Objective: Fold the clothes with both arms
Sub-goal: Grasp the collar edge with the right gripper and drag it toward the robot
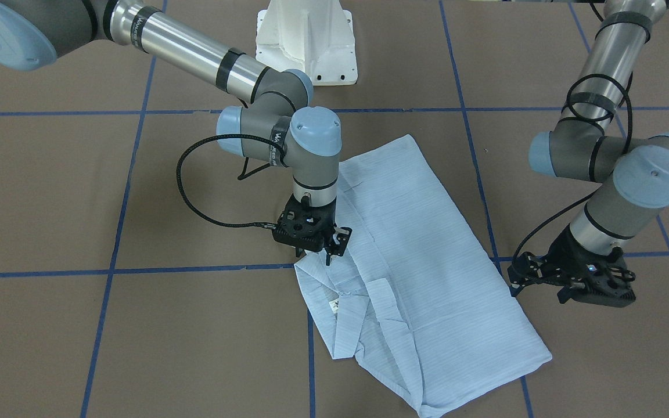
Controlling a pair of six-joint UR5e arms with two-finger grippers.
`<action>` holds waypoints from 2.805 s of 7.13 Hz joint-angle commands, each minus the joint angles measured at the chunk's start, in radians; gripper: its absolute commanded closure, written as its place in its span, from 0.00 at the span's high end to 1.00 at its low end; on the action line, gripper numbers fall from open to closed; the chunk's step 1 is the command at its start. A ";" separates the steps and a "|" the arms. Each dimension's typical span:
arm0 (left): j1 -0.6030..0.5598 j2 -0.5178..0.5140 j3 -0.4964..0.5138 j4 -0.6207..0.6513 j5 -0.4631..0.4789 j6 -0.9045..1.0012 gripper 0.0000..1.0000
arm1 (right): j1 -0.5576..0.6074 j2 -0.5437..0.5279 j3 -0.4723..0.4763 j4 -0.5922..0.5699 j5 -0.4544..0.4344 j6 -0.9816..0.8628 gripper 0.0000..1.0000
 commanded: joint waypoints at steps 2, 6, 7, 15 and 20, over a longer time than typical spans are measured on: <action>0.001 0.000 0.000 0.000 0.000 -0.002 1.00 | -0.001 0.004 0.007 -0.001 0.011 -0.008 0.00; 0.001 0.000 -0.008 0.000 -0.002 -0.002 1.00 | -0.001 -0.246 0.343 -0.059 0.050 -0.012 0.00; 0.001 0.002 -0.011 0.000 -0.003 -0.002 1.00 | -0.002 -0.366 0.461 -0.061 0.048 -0.014 0.00; 0.004 0.031 -0.065 0.006 -0.008 -0.031 1.00 | -0.086 -0.576 0.720 -0.196 -0.031 -0.012 0.30; 0.010 0.045 -0.065 0.002 -0.009 -0.031 1.00 | -0.088 -0.379 0.690 -0.406 0.072 -0.424 1.00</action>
